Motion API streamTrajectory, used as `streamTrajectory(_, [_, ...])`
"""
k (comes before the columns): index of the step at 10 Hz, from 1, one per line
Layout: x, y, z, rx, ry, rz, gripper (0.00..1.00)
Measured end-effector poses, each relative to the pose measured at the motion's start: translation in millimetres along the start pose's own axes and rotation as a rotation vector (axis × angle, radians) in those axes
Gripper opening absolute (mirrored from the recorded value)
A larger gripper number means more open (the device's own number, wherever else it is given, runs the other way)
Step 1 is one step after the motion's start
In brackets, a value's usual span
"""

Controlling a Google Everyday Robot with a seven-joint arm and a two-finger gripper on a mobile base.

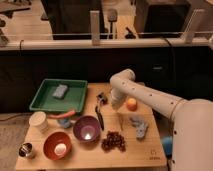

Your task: Place fork in table surface

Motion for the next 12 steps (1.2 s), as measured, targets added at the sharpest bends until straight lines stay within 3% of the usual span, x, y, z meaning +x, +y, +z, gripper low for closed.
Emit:
streamTrajectory(3, [-2.2, 5.6, -1.2, -0.013, 0.049, 0.031, 0.80])
streamTrajectory(5, [-1.9, 3.6, -5.7, -0.055, 0.079, 0.080, 0.80])
streamTrajectory(8, [-0.3, 0.3, -11.9, -0.089, 0.111, 0.152, 0.80])
streamTrajectory(12, [-0.4, 0.1, -11.5, -0.089, 0.111, 0.152, 0.80])
